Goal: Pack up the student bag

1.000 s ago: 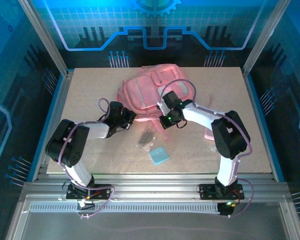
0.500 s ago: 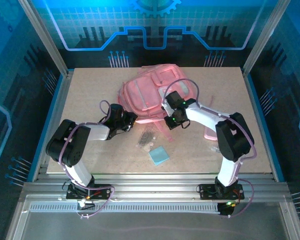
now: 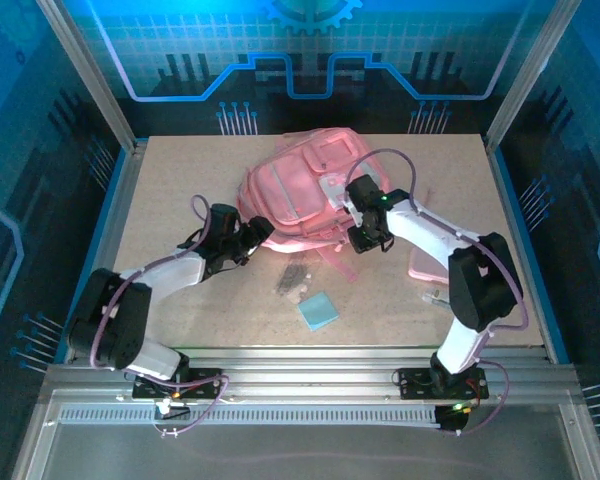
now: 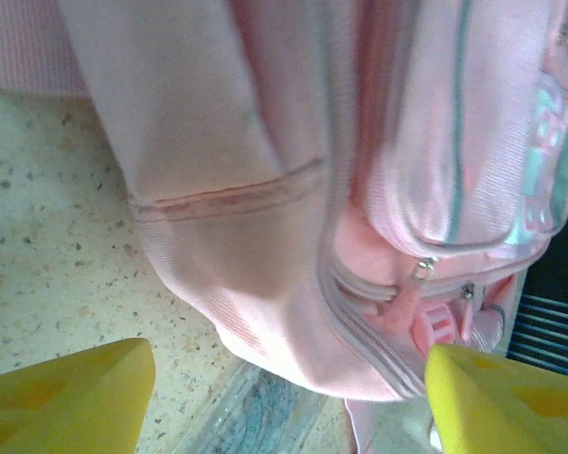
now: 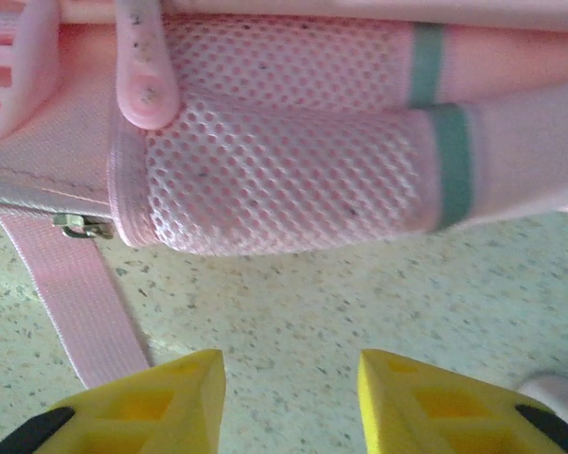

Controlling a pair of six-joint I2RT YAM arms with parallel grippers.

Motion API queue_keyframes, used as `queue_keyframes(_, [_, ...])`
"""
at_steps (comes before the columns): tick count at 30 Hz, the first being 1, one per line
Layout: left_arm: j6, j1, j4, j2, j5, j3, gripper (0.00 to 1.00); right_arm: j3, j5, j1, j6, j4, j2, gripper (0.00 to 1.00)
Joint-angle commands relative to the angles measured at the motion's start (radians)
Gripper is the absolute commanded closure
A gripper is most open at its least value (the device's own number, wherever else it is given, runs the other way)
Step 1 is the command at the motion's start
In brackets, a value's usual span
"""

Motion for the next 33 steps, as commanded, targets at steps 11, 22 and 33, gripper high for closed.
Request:
queue_keyframes(11, [0.244, 0.003, -0.055, 0.153, 0.099, 0.214, 0.45, 0.120, -0.330, -0.021, 0.192, 0.144, 0.025, 0.47])
queue_keyframes(22, [0.298, 0.016, -0.078, 0.349, 0.078, 0.266, 0.55, 0.154, -0.385, -0.075, 0.231, 0.250, 0.188, 0.44])
queue_keyframes(33, [0.440, 0.168, -0.332, 0.557, 0.075, 0.620, 0.41, 0.039, -0.279, -0.142, 0.212, 0.243, 0.025, 0.36])
